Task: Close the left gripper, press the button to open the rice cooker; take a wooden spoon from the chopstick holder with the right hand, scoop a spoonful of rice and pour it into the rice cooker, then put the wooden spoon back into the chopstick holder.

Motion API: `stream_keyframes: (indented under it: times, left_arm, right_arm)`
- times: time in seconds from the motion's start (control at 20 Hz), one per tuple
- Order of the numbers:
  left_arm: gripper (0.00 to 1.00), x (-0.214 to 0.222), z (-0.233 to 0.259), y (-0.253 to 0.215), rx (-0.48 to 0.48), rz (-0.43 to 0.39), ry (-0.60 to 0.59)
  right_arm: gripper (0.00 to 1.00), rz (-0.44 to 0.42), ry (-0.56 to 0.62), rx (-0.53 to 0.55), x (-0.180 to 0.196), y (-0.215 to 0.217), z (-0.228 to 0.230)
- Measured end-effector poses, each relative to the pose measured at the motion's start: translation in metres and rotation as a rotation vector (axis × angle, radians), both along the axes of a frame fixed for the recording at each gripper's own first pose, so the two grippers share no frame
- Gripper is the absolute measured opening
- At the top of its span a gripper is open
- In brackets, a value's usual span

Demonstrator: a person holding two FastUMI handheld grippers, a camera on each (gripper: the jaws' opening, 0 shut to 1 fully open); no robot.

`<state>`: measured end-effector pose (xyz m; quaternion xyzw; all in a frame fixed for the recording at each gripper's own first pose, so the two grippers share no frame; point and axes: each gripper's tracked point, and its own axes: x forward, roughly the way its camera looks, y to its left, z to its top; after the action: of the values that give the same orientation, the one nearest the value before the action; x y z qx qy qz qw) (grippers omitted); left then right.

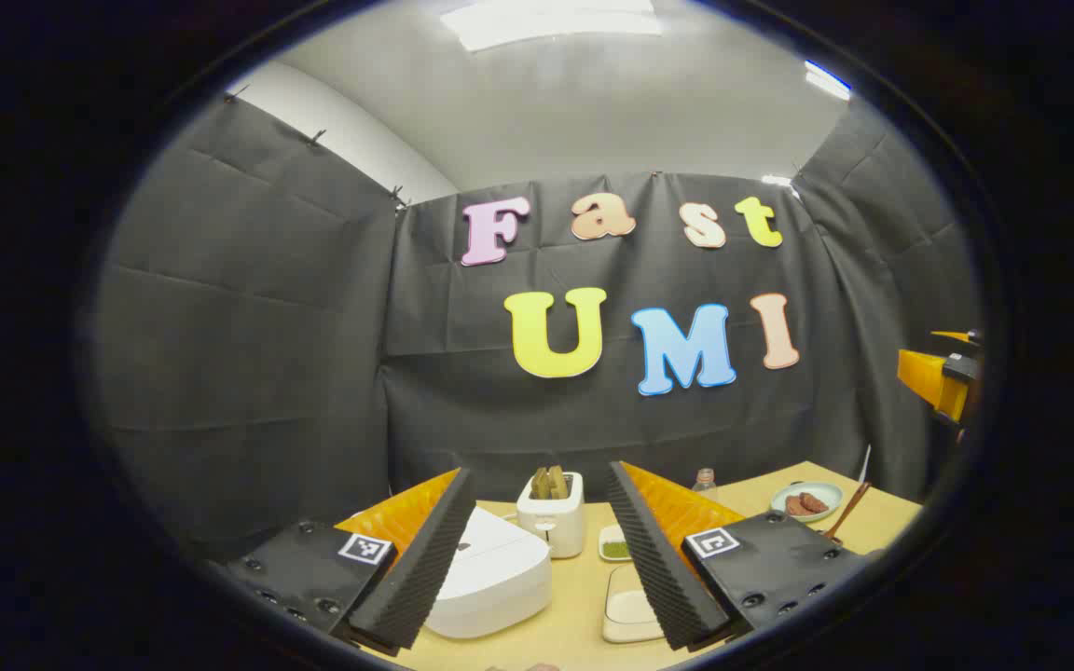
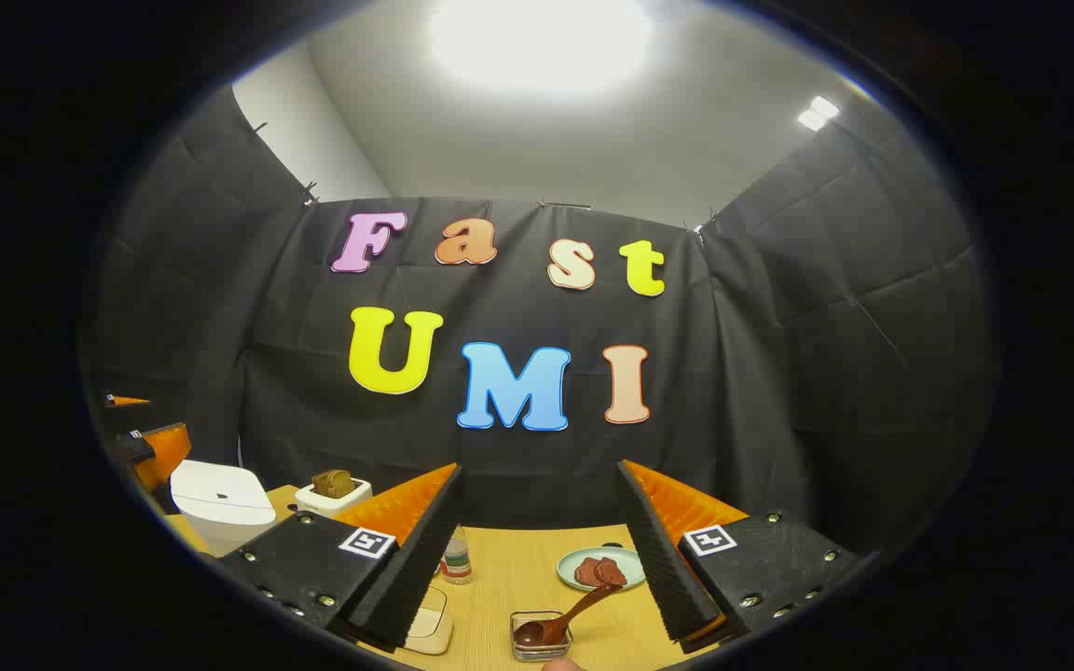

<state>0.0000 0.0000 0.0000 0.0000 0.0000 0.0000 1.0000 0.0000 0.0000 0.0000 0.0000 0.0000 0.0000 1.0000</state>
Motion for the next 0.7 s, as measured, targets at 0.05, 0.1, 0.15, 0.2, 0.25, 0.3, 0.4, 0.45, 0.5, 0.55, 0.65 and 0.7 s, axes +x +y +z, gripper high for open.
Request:
stream_keyframes:
  times: [0.05, 0.1, 0.15, 0.2, 0.25, 0.3, 0.4, 0.45, 0.5, 0.55, 0.65, 0.7]
  left_arm:
    - [0.99, 0.0008, 0.0016, -0.0006, 0.000, -0.002, 0.002]
    - [0.99, 0.0006, 0.0010, -0.0005, -0.001, 0.000, 0.002]
    - [0.99, -0.0007, 0.0023, -0.0007, -0.004, -0.002, 0.001]
    - [1.00, -0.0007, 0.0023, -0.0004, -0.005, -0.002, 0.002]
    - [1.00, -0.0006, 0.0009, -0.0001, -0.006, -0.004, 0.005]
    - [0.99, 0.0000, -0.0009, -0.0014, -0.007, -0.010, 0.006]
    - [0.99, -0.0010, -0.0026, -0.0026, -0.007, -0.016, 0.012]
    - [0.99, -0.0027, -0.0012, -0.0023, -0.006, -0.015, 0.012]
    - [0.99, -0.0030, -0.0015, -0.0015, -0.007, -0.015, 0.010]
    - [0.99, -0.0027, 0.0007, -0.0009, -0.007, -0.015, 0.007]
    - [0.99, -0.0052, 0.0029, -0.0005, -0.003, -0.016, -0.002]
    - [0.99, -0.0058, 0.0055, 0.0014, 0.001, -0.014, -0.007]
  right_arm:
    - [0.96, -0.001, 0.002, -0.001, -0.0008, 0.0000, -0.0002]
    - [0.96, -0.003, 0.002, 0.001, -0.0019, -0.0008, -0.0002]
    - [0.97, -0.003, 0.004, 0.004, -0.0030, -0.0007, -0.0001]
    - [0.96, -0.004, 0.004, 0.005, -0.0031, -0.0014, 0.0001]
    - [0.96, -0.005, 0.004, 0.005, -0.0031, -0.0018, 0.0000]
    - [0.97, -0.004, 0.005, 0.002, -0.0038, -0.0018, 0.0000]
    - [0.97, 0.000, 0.008, -0.003, -0.0055, -0.0004, 0.0001]
    - [0.96, 0.000, 0.010, -0.004, -0.0067, 0.0001, 0.0002]
    - [0.97, 0.002, 0.010, -0.003, -0.0060, 0.0001, 0.0004]
    - [0.97, 0.006, 0.010, -0.002, -0.0072, 0.0014, -0.0001]
    - [0.96, 0.008, 0.010, -0.006, -0.0082, 0.0021, 0.0010]
    - [0.96, 0.010, 0.007, -0.006, -0.0080, 0.0029, 0.0031]
